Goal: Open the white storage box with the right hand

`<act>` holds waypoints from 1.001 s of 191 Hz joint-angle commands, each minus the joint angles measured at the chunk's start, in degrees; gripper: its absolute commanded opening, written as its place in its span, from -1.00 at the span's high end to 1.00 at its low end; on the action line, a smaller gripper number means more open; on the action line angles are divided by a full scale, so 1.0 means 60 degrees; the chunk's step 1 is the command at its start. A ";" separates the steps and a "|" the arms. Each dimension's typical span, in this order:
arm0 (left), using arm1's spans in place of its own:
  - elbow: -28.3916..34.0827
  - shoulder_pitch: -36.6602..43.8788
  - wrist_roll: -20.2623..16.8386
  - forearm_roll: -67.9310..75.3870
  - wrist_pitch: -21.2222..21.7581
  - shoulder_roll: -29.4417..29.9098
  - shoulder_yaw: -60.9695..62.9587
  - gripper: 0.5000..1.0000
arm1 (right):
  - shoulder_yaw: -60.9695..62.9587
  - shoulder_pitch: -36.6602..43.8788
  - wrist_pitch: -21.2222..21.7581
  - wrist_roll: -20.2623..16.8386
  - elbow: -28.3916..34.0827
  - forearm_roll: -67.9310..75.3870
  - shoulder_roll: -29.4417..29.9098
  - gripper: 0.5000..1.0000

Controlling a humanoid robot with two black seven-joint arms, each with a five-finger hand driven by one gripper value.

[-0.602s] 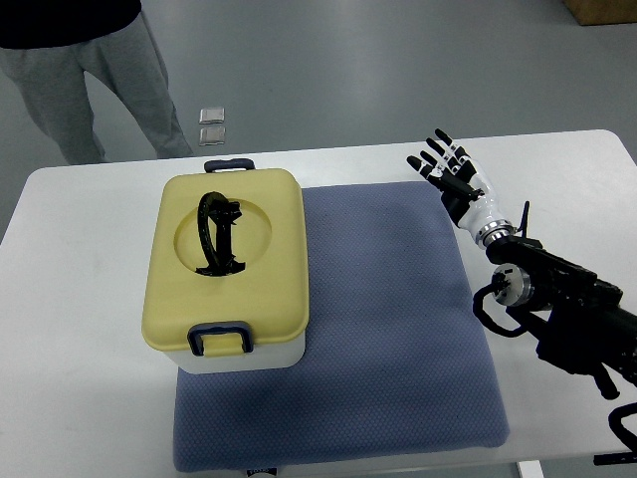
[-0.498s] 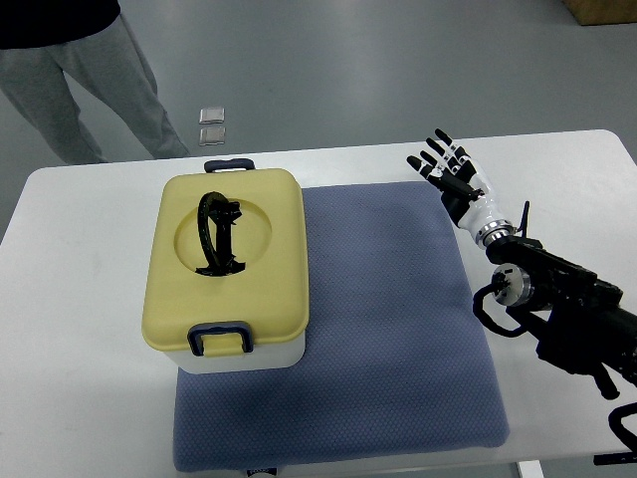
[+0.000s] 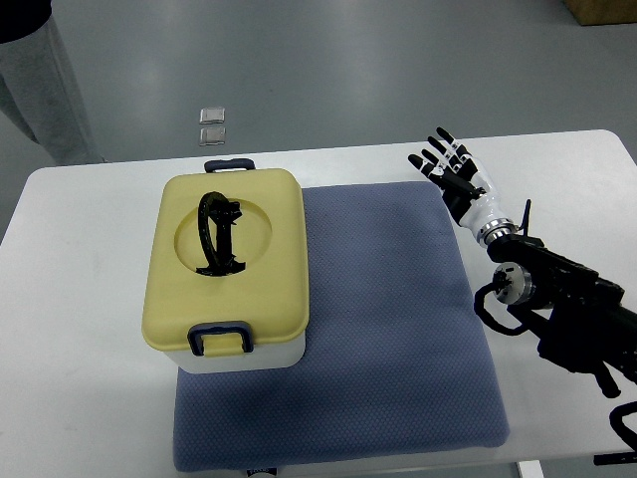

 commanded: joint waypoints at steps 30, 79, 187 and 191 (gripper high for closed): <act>0.0017 -0.0006 0.0004 0.0002 0.0012 0.0000 0.0000 -1.00 | 0.0001 0.0010 0.0005 0.0000 0.0000 0.0000 -0.0002 -0.71; 0.0003 -0.0006 0.0004 0.0002 -0.0003 0.0000 0.0000 -1.00 | 0.0001 -0.0019 0.0005 0.0000 -0.0029 -0.0015 -0.0002 -0.71; 0.0003 -0.0006 0.0004 0.0002 -0.0003 0.0000 0.0000 -1.00 | 0.0001 0.0274 0.0005 -0.0015 -0.0029 -0.0059 -0.0031 -0.71; 0.0003 0.0008 0.0004 0.0002 -0.0003 0.0000 0.0000 -1.00 | -0.0014 0.0318 0.0005 0.0000 -0.0029 -0.0073 -0.0031 -0.71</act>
